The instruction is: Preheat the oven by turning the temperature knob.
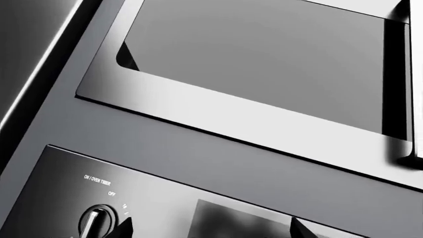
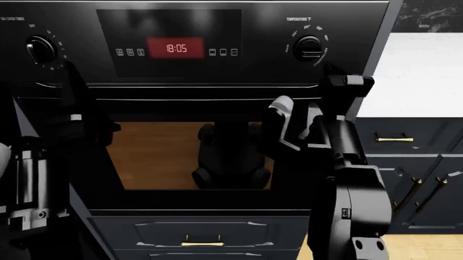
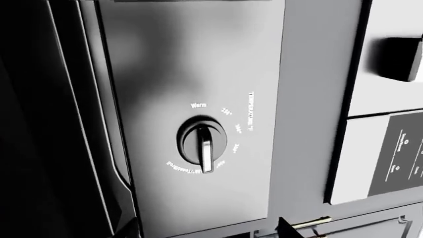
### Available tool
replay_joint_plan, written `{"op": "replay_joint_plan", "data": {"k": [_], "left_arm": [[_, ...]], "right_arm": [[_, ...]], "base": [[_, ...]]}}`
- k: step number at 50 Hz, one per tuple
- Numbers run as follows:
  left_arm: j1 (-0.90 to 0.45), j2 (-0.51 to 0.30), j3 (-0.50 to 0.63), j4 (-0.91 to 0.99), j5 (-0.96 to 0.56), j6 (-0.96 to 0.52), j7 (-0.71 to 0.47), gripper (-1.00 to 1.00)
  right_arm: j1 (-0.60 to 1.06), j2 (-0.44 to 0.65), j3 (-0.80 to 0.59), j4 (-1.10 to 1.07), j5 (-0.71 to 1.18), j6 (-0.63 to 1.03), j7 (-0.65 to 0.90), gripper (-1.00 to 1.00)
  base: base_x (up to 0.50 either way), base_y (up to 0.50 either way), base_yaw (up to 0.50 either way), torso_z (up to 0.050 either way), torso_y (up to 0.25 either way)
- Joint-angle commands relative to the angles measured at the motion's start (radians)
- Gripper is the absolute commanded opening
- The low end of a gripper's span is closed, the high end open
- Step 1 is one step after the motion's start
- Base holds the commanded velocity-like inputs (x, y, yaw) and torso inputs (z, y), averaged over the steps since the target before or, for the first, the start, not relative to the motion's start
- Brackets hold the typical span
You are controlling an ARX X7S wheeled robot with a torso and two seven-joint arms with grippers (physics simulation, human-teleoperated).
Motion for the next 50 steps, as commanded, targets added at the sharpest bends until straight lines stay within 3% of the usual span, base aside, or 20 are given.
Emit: {"op": "replay_joint_plan", "data": {"k": [1,50], "left_arm": [[0.003,-0.004,0.004,0.000,-0.003,0.003,-0.003,1.00],[0.005,-0.024,0.015,-0.002,-0.017,0.013,-0.020,1.00]], "right_arm": [[0.072,0.001,-0.018,0.071,-0.001,-0.043,-0.056,1.00],[0.162,-0.034,0.019,0.270,0.140,-0.125,0.081,1.00]], "base": [[0.00,0.00,0.00,0.005,0.000],[0.00,0.00,0.00,0.005,0.000]]}}
